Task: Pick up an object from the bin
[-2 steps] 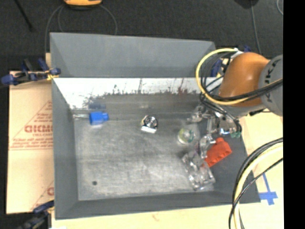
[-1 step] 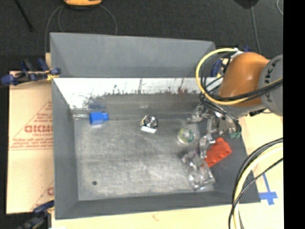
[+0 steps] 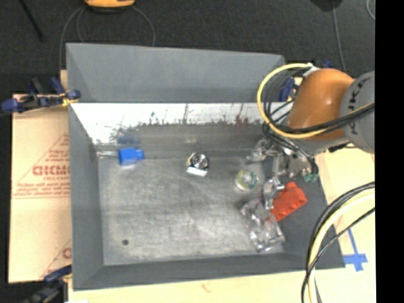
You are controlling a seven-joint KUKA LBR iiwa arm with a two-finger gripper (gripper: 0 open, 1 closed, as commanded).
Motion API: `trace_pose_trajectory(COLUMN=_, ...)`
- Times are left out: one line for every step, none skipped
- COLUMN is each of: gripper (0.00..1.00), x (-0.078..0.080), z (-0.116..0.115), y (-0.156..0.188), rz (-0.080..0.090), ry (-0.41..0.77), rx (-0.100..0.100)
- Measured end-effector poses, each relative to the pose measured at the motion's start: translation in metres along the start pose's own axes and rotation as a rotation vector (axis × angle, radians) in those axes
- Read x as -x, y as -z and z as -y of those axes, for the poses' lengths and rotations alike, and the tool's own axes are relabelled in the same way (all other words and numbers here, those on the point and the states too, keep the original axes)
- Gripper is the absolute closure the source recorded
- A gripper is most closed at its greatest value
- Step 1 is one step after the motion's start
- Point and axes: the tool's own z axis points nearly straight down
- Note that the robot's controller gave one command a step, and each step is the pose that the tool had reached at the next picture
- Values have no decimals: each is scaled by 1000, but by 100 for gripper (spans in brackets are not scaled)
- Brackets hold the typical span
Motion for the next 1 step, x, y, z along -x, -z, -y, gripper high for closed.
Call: trace_pose_trajectory(gripper=0, x=1, z=-1, y=1, rz=1, ry=-9, rx=-2)
